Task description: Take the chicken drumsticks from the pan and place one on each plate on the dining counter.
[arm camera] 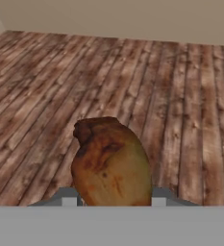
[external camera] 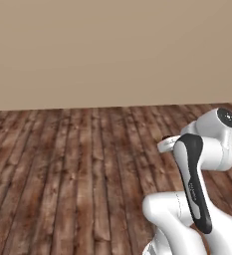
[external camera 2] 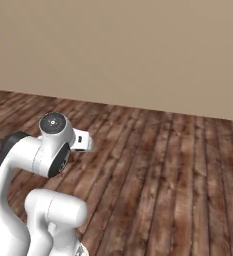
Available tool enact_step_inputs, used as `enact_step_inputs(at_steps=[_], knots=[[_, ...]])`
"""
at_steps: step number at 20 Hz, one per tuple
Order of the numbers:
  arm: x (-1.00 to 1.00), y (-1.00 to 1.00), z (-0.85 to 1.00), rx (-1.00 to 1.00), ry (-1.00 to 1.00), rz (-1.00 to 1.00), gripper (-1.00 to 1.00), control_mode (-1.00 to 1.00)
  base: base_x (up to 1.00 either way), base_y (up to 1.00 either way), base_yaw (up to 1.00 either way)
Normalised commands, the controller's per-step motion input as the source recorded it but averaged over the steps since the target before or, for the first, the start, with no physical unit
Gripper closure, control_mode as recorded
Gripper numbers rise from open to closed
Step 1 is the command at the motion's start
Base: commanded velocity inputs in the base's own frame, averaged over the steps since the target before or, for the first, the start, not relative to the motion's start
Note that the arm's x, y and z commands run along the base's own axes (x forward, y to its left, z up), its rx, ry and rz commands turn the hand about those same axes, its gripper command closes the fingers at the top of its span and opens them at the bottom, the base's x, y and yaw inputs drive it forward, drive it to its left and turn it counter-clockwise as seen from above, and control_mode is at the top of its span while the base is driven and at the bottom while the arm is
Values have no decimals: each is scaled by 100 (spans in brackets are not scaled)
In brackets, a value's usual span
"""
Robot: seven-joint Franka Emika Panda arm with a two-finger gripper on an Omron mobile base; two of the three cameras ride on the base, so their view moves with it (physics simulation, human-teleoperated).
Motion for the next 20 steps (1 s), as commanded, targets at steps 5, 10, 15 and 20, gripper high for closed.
enact_step_inputs(at_steps=[5,10,15,20], knots=[[0,0,0,0,0,0,100,100,100,0,-1],[0,0,0,0,0,0,100,100,100,-1,-12],[0,0,0,0,0,0,100,100,92,-2,-31],[0,0,0,0,0,0,100,100,75,0,-53]])
